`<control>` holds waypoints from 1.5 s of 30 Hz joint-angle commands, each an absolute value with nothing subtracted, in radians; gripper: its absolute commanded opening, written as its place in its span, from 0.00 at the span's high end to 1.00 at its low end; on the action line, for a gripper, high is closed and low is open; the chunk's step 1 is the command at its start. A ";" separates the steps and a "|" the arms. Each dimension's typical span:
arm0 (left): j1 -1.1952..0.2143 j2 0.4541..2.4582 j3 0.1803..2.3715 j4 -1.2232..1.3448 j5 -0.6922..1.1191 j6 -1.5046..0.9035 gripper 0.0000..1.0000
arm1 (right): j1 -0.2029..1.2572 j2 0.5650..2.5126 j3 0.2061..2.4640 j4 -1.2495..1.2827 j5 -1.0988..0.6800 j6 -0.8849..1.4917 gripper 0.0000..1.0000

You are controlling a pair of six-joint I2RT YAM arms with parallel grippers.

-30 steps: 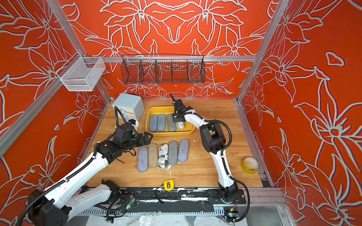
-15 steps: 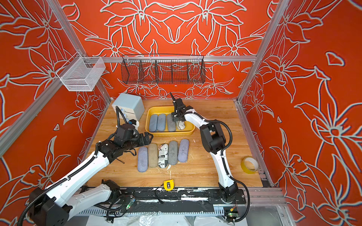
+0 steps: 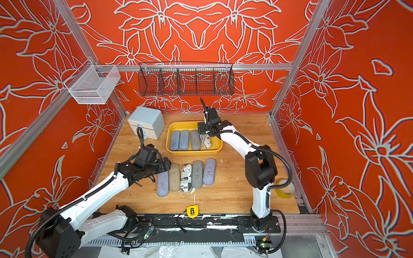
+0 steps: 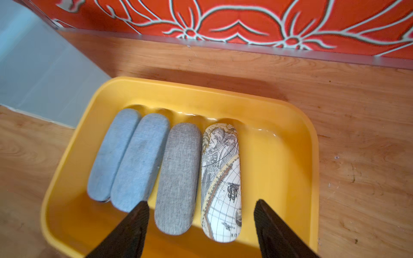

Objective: Put the glasses cases into the storage boxes
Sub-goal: Place the glasses case in the storage box, then pick up the glasses case at the center of the board.

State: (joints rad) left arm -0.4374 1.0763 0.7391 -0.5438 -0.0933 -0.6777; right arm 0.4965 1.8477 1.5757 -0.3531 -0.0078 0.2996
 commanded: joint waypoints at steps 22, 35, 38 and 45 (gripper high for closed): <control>-0.431 1.196 0.768 -0.509 -0.114 -0.746 0.07 | 0.665 1.379 0.925 -0.385 0.104 0.519 0.20; -0.431 1.185 0.782 -0.511 -0.127 -0.729 0.07 | 0.728 1.488 0.886 -0.331 0.093 0.659 0.19; -0.431 1.168 0.772 -0.515 -0.135 -0.729 0.07 | 0.733 1.526 0.904 -0.342 0.100 0.658 0.19; -0.430 1.148 0.752 -0.507 -0.143 -0.734 0.07 | 0.742 1.580 0.919 -0.330 0.093 0.666 0.22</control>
